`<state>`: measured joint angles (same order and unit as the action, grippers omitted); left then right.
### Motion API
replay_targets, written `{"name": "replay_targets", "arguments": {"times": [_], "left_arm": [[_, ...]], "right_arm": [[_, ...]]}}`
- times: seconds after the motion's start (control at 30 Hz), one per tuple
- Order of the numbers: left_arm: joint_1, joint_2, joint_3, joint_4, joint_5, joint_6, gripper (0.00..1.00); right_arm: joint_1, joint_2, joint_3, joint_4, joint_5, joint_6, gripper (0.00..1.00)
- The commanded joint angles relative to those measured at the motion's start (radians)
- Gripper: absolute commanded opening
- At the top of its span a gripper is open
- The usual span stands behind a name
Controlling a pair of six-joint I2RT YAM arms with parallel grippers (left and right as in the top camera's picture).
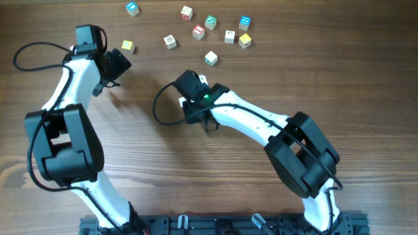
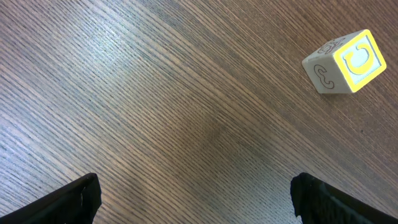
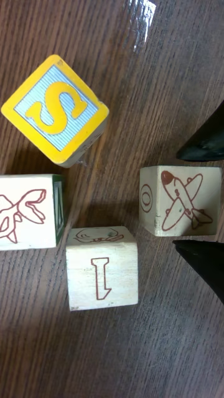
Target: Form a circle
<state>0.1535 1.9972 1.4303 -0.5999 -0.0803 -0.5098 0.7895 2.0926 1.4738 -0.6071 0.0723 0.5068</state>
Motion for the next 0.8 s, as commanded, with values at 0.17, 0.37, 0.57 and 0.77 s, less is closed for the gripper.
{"name": "replay_targets", "arguments": {"times": [0.17, 0.37, 0.57, 0.77], "left_arm": [[0.001, -0.016, 0.011, 0.001, 0.001, 0.008, 1.00], [0.001, -0.016, 0.011, 0.001, 0.001, 0.008, 1.00], [0.001, -0.016, 0.011, 0.001, 0.001, 0.008, 1.00], [0.001, -0.016, 0.011, 0.001, 0.001, 0.008, 1.00]], "right_arm": [[-0.009, -0.013, 0.027, 0.001, 0.017, -0.063, 0.54], [-0.053, -0.163, 0.074, -0.002, 0.116, -0.085, 0.59], [-0.149, -0.174, 0.071, -0.100, 0.084, -0.051, 0.63], [-0.168, -0.164, 0.039, -0.108, 0.050, -0.051, 0.58]]}}
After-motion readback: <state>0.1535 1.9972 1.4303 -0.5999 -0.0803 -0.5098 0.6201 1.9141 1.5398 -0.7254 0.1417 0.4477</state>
